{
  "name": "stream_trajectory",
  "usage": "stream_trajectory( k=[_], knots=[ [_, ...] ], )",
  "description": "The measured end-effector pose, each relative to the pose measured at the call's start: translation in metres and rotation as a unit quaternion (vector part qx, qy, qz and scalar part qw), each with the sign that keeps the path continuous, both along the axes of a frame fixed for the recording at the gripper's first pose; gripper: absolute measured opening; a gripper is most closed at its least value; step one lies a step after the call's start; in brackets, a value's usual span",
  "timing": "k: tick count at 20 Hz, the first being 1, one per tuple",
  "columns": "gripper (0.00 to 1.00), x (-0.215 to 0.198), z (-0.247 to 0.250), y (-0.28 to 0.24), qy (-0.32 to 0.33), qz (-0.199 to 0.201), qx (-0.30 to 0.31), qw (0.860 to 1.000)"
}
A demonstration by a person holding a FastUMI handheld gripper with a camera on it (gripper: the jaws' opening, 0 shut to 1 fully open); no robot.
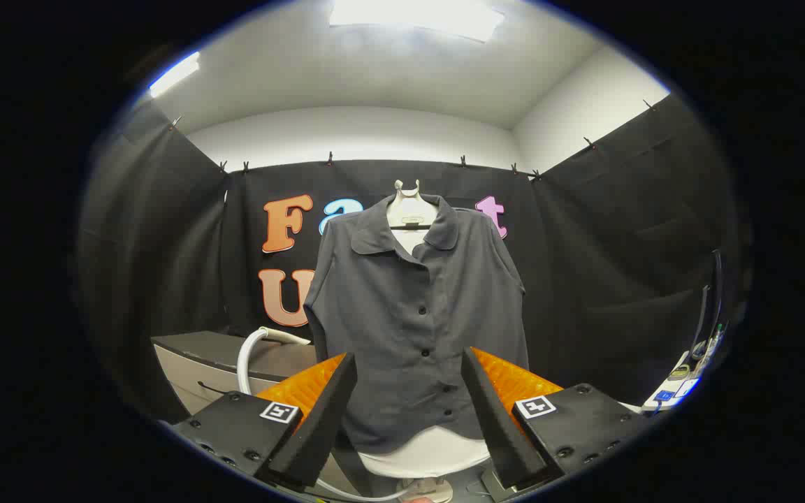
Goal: Iron the clothes twice with a garment steamer, once on the left side and once on the right side.
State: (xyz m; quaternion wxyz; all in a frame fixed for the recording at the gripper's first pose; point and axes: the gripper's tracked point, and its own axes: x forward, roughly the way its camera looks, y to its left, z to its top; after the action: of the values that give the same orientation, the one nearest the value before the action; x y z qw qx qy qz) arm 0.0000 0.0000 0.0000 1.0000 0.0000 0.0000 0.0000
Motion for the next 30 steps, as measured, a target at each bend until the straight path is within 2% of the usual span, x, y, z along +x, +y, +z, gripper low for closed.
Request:
stream_trajectory(
  k=[30],
  knots=[
    [0.97,0.014,-0.008,0.008,0.002,-0.002,-0.006,1.0]
  ],
)
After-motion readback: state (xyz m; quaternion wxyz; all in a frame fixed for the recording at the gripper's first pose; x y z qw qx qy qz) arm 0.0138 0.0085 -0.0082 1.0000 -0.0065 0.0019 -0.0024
